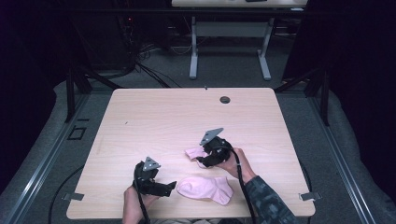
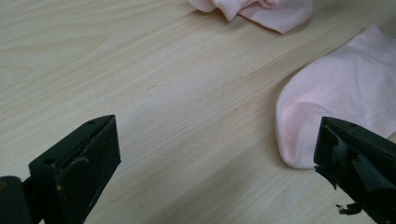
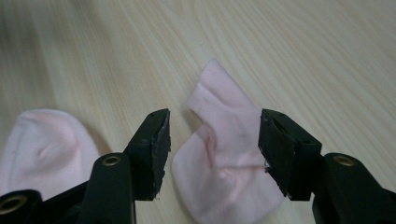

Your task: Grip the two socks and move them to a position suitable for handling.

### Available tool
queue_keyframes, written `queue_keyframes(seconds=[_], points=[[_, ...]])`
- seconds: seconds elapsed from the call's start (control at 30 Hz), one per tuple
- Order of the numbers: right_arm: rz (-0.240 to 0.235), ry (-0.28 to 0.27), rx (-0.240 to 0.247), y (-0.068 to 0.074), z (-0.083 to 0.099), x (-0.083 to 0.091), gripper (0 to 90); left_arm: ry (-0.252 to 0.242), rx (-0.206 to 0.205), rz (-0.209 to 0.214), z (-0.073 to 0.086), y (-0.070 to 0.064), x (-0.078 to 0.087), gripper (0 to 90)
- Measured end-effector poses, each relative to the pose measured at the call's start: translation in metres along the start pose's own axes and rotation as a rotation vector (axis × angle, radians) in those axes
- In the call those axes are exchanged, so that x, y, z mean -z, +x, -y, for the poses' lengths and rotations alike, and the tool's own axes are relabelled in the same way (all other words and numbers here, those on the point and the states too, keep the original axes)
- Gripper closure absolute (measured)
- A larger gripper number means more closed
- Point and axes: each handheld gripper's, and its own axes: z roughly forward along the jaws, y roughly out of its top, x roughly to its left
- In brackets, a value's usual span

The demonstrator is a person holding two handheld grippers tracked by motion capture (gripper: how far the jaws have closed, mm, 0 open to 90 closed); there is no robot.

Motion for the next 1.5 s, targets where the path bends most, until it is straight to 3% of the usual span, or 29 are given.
queue_keyframes(seconds=[0.07, 0.1, 0.2, 0.3, 0.43, 0.63, 0.77, 0.9, 1.13, 1.3, 1.37, 1.4, 1.5], points=[[0.000, 0.007, 0.013, -0.001, -0.004, -0.008, 43.6, -0.002, 0.000, 0.000, 0.000, 0.000, 0.000, 0.6], [-0.015, 0.044, 0.038, -0.002, -0.008, -0.021, 44.7, -0.003, 0.003, 0.000, 0.000, 0.000, 0.000, 0.7], [0.000, 0.090, 0.071, -0.004, -0.008, -0.038, 51.9, 0.001, 0.003, -0.002, 0.001, 0.001, 0.001, 1.3], [0.001, 0.107, 0.050, -0.007, -0.006, -0.043, 67.4, 0.005, 0.000, 0.000, 0.002, 0.002, 0.000, 1.7], [-0.027, 0.072, -0.014, -0.013, -0.003, -0.041, 84.9, 0.001, 0.014, 0.015, 0.001, 0.003, -0.003, 3.3], [-0.038, -0.015, -0.123, -0.020, 0.001, -0.020, 87.7, -0.011, 0.013, 0.029, -0.006, 0.003, -0.008, 4.9], [-0.053, -0.082, -0.153, -0.019, 0.003, 0.000, 87.7, -0.020, 0.005, 0.050, -0.016, 0.003, -0.012, 7.2], [-0.061, -0.139, -0.153, -0.015, 0.004, 0.021, 87.8, -0.039, -0.011, 0.079, -0.029, 0.002, -0.023, 12.4], [-0.090, -0.233, -0.157, -0.010, 0.006, 0.053, 87.7, -0.067, -0.058, 0.183, -0.055, -0.006, -0.047, 20.5], [-0.105, -0.298, -0.168, -0.009, 0.009, 0.069, 87.7, -0.100, -0.039, 0.272, -0.064, -0.009, -0.061, 26.3], [-0.115, -0.317, -0.173, -0.008, 0.010, 0.074, 87.7, -0.117, -0.038, 0.316, -0.067, -0.010, -0.066, 31.8], [-0.114, -0.326, -0.174, -0.008, 0.010, 0.076, 87.7, -0.125, -0.036, 0.319, -0.068, -0.010, -0.068, 34.0], [-0.119, -0.340, -0.174, -0.008, 0.011, 0.079, 87.7, -0.160, -0.034, 0.339, -0.073, -0.012, -0.072, 51.1]])
